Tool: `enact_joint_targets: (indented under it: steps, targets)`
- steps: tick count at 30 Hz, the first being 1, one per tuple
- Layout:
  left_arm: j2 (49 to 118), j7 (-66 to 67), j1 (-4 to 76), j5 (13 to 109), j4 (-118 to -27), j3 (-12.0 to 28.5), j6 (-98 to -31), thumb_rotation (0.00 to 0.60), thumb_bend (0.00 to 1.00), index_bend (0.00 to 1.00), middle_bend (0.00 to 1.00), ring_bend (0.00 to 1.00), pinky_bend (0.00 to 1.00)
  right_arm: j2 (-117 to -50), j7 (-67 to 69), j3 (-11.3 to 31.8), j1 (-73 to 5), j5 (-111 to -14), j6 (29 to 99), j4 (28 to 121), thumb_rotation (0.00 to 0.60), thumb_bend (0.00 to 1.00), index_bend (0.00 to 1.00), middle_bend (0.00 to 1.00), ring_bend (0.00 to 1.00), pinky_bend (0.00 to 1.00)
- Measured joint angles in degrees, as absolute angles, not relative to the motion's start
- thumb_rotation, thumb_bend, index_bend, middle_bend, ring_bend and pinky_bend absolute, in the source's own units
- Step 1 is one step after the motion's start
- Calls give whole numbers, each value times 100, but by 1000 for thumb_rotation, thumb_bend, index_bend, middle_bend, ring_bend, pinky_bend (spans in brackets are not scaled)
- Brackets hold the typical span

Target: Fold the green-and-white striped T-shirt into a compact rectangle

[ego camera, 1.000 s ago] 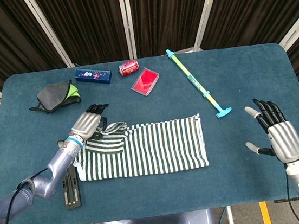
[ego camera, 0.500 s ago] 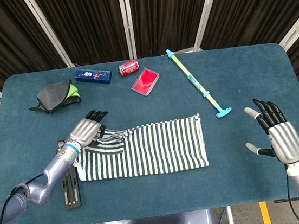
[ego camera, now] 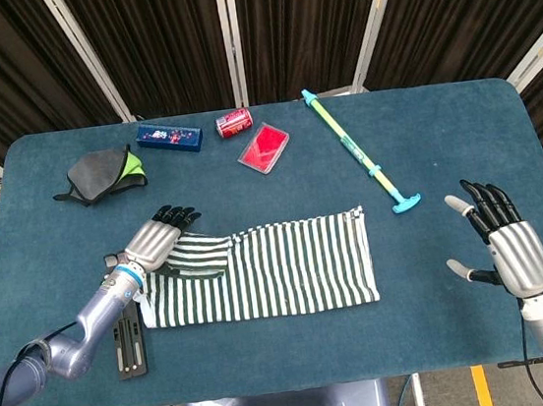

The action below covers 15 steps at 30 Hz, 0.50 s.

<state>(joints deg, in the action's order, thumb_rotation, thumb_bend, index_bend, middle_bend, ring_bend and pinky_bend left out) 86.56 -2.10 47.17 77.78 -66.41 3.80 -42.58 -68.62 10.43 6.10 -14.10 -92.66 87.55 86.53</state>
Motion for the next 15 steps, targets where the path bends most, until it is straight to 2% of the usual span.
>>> enact_joint_targets:
  steps: [5,11,15]
  targets:
    - [8330,-459,4571,7877,-6984,344,-4449,600,0,0,0,0,0,-6854,1034,602,-1401,-9290,8777,8667,600,0,194,13,0,0]
    - [7850,-572,4214,7913,-7474,375,-5162,600,0,0,0,0,0,-6849,964,559,-1412,-9300,8686,8679,600,0,185,3,0,0]
    - [7510,-169,3891,7615,-8072,482,-5727,600,0,0,0,0,0,-6857,857,530,-1440,-9285,8568,8649,600,0,147,0,0,0]
